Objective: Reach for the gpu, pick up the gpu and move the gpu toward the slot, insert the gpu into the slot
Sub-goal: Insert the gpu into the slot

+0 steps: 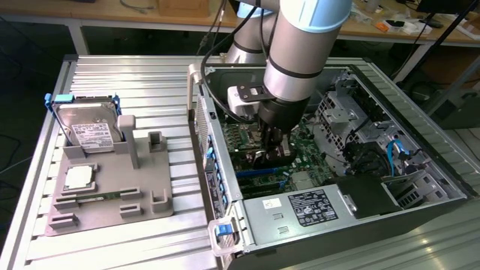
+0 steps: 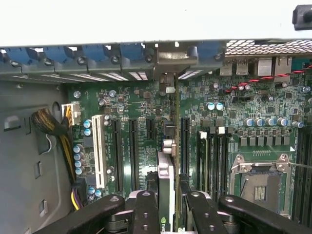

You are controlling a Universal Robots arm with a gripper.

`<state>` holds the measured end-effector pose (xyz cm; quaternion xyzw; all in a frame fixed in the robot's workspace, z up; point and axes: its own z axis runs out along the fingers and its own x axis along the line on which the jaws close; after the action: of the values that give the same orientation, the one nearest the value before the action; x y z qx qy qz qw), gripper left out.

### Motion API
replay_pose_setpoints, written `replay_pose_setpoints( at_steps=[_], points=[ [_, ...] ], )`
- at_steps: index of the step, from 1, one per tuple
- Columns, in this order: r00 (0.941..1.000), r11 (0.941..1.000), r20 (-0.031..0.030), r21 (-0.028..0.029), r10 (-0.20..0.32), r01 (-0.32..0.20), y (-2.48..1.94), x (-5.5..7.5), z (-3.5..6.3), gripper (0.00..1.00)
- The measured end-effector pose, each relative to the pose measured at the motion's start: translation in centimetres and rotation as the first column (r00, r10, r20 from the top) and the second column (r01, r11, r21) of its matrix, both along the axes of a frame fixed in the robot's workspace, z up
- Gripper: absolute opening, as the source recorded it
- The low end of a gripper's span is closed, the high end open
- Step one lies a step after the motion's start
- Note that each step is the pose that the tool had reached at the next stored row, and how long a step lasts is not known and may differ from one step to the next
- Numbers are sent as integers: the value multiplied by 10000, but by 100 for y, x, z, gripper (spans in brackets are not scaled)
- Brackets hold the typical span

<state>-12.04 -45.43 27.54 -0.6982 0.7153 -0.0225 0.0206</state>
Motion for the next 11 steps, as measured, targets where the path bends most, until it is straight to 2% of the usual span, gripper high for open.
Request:
replay_pose_setpoints(
  at_steps=[11],
  points=[
    [10000,10000,1,11,0,0,0,-23,-46,27]
  ],
)
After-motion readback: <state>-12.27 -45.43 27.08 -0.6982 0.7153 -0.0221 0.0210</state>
